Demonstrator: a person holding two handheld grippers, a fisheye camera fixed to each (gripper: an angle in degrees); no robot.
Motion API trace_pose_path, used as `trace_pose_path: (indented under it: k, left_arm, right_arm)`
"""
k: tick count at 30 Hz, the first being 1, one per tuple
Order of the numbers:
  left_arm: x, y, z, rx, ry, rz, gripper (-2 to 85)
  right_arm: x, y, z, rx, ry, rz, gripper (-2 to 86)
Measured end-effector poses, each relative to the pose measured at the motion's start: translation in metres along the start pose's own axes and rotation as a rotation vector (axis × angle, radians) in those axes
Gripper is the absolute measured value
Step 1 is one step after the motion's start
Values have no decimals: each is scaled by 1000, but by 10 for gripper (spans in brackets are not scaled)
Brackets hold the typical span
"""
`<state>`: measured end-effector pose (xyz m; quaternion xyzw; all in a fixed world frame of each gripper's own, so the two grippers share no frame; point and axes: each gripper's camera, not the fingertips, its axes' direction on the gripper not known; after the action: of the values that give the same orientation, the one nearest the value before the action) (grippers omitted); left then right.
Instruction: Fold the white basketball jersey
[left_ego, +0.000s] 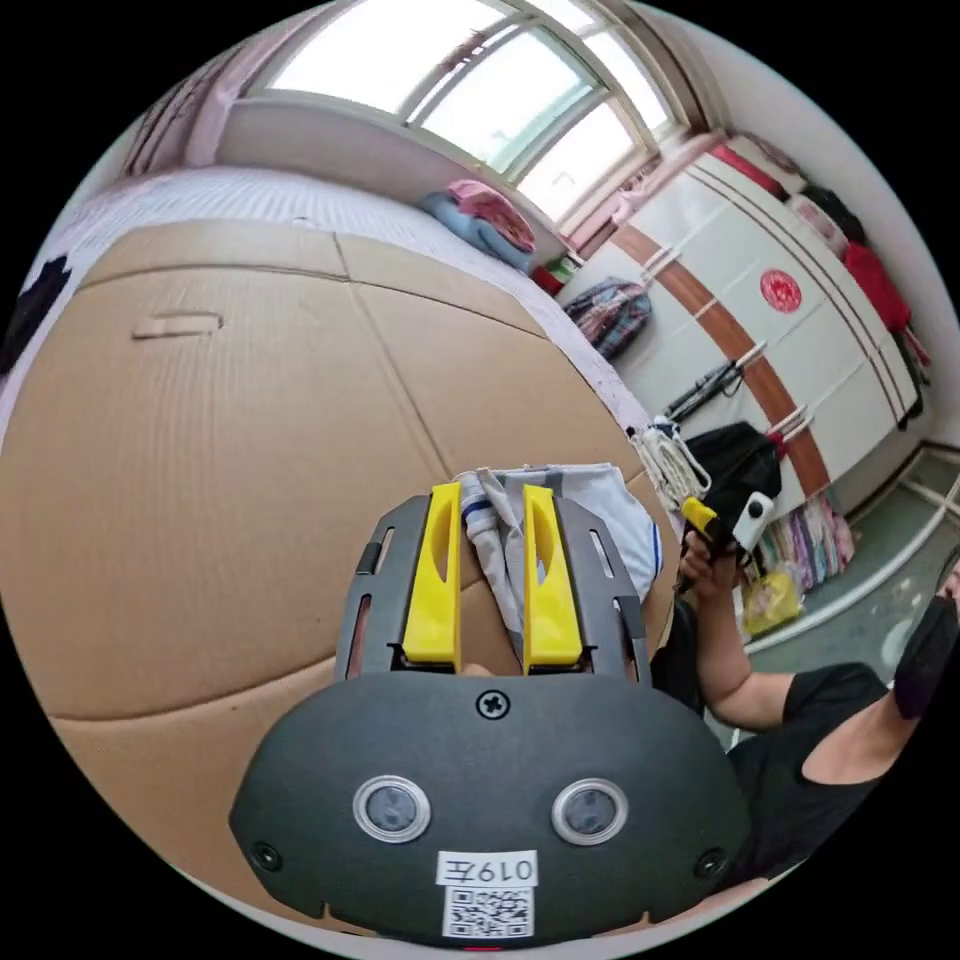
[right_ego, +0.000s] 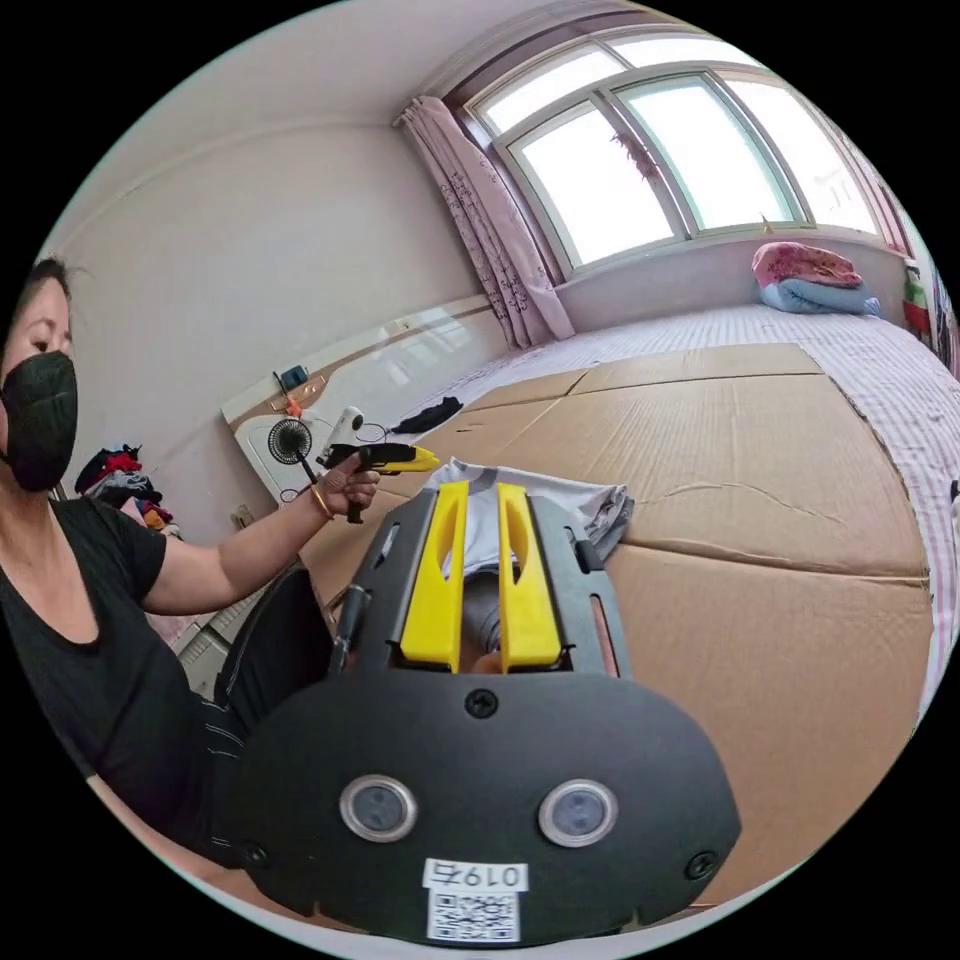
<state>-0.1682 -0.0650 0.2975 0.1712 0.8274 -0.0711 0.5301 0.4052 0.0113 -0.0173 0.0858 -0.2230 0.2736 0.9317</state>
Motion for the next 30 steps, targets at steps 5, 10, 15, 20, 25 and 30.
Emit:
trace_pose_path:
  k: [5, 10, 15, 20, 25, 30]
  left_arm:
    - [-27, -8, -1, -27, 5, -74, 95]
    - [-30, -30, 2, -62, -48, -41, 76]
    - [-37, -47, 10, -103, -95, -13, 30]
    - [-46, -51, 15, -131, -133, -33, 15]
    - [-52, -46, 23, -142, -147, -70, 11]
    - [-50, -42, 35, -141, -134, -98, 10]
  right_arm:
    - [-3, -15, -23, -80, 32, -12, 85]
    - [-3, -27, -49, -80, -75, -19, 66]
    - [-18, -53, -45, -200, -48, -51, 45]
    - [21, -73, -62, -282, -62, 150, -2]
    - [26, -84, -81, -322, -43, 183, -5]
    - [25, -96, -107, -301, -86, 177, -2]
